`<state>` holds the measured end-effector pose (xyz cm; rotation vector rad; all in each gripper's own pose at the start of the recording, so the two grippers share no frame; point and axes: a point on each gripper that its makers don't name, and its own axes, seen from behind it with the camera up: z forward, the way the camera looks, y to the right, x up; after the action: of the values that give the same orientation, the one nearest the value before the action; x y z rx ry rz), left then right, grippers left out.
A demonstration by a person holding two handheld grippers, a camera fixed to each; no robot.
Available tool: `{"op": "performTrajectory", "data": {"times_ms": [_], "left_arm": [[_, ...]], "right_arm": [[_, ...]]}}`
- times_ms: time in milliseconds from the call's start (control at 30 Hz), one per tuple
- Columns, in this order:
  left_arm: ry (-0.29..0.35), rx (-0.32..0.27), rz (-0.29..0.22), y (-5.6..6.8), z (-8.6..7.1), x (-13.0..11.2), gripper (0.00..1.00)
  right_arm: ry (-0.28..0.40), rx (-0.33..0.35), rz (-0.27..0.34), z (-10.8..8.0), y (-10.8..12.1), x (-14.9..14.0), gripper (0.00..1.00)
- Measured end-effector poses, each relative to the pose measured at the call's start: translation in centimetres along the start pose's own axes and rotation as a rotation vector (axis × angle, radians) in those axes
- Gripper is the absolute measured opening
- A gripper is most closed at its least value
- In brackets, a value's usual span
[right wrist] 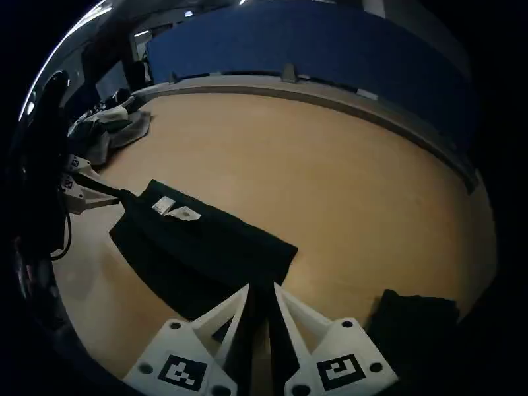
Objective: Fold towel
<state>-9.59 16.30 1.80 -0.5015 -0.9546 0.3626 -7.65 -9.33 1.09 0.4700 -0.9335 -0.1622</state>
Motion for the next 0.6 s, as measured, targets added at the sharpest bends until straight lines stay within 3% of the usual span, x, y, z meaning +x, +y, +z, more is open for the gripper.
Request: {"op": "performTrajectory", "data": {"times_ms": [600], "left_arm": [[-0.012, 0.034, 0.006, -1.3, 2.5, 0.3, 0.13]], "right_arm": [[-0.021, -0.026, 0.02, 2.7, 0.9, 0.1, 0.12]]}}
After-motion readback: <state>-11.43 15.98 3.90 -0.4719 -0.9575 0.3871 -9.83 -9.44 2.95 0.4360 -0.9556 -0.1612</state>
